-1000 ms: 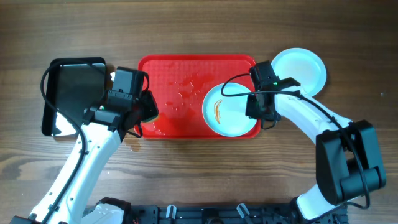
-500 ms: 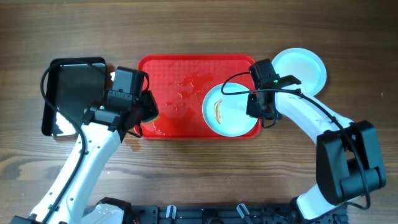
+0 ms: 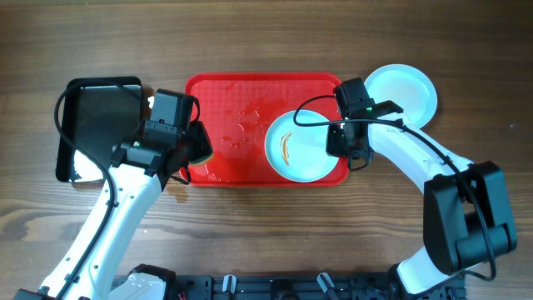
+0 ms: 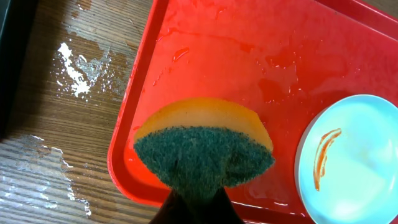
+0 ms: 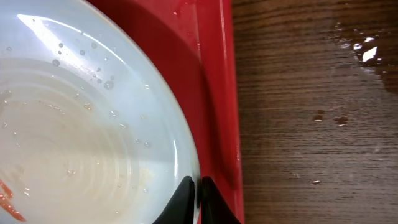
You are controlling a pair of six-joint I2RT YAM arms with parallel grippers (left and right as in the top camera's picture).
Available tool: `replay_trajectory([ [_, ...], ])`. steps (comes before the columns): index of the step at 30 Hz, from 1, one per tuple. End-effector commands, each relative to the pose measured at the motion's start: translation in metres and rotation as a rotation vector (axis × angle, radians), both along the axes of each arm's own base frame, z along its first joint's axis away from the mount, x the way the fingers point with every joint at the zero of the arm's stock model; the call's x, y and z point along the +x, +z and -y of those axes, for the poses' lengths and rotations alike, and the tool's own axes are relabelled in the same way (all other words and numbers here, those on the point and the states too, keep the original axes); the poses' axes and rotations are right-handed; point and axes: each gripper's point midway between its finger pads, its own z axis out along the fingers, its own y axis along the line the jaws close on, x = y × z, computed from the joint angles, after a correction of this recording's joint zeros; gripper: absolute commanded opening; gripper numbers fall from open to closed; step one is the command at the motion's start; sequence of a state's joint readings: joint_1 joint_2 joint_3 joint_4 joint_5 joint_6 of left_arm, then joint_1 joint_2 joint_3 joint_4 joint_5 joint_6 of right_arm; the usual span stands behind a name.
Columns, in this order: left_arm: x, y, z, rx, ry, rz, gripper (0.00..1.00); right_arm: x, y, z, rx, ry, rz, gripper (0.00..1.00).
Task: Clean dirty plates on tray and stack at the side
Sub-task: 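Grip the last plate's rim and drag it toward the tray center, then lower the sponge in the left gripper onto the plate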
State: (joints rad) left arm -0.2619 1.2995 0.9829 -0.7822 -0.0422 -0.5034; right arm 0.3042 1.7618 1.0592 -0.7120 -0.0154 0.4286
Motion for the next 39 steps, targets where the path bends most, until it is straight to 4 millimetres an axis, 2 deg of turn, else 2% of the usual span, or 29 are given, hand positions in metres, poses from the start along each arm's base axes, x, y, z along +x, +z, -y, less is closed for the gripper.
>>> replay_trajectory([
  [1, 0.0, -0.002, 0.002, -0.011, 0.003, -0.007, 0.04, -0.003, -0.008, -0.006, 0.034, 0.013, -0.016, 0.08],
  [5, 0.0, -0.002, 0.002, -0.011, 0.003, -0.007, 0.04, -0.003, -0.013, -0.012, 0.07, 0.012, -0.006, 0.11],
  [9, 0.0, -0.002, 0.002, -0.011, 0.003, -0.007, 0.04, 0.006, -0.013, -0.015, 0.085, 0.014, 0.036, 0.14],
  [14, 0.0, -0.002, 0.002, -0.011, 0.003, -0.008, 0.04, 0.016, -0.013, -0.019, 0.097, 0.016, 0.072, 0.14],
  [17, 0.0, -0.002, 0.002, -0.011, 0.003, -0.007, 0.04, 0.02, -0.021, -0.021, 0.107, 0.02, 0.075, 0.14],
  [21, 0.0, -0.002, 0.002, -0.011, 0.003, -0.006, 0.04, 0.018, -0.041, -0.042, 0.208, 0.053, 0.03, 0.11],
  [25, 0.001, -0.001, 0.003, -0.013, 0.003, -0.004, 0.04, 0.015, -0.05, -0.066, 0.302, 0.082, 0.005, 0.06],
  [32, 0.003, 0.002, 0.019, -0.094, -0.038, 0.004, 0.04, 0.014, -0.049, -0.105, 0.334, 0.033, 0.032, 0.04],
  [35, 0.009, 0.005, 0.025, -0.119, -0.052, 0.03, 0.04, 0.013, -0.044, -0.129, 0.357, 0.091, 0.073, 0.05],
  [39, 0.017, 0.002, 0.033, -0.13, -0.07, 0.044, 0.04, 0.011, -0.044, -0.138, 0.338, 0.117, 0.096, 0.04],
])
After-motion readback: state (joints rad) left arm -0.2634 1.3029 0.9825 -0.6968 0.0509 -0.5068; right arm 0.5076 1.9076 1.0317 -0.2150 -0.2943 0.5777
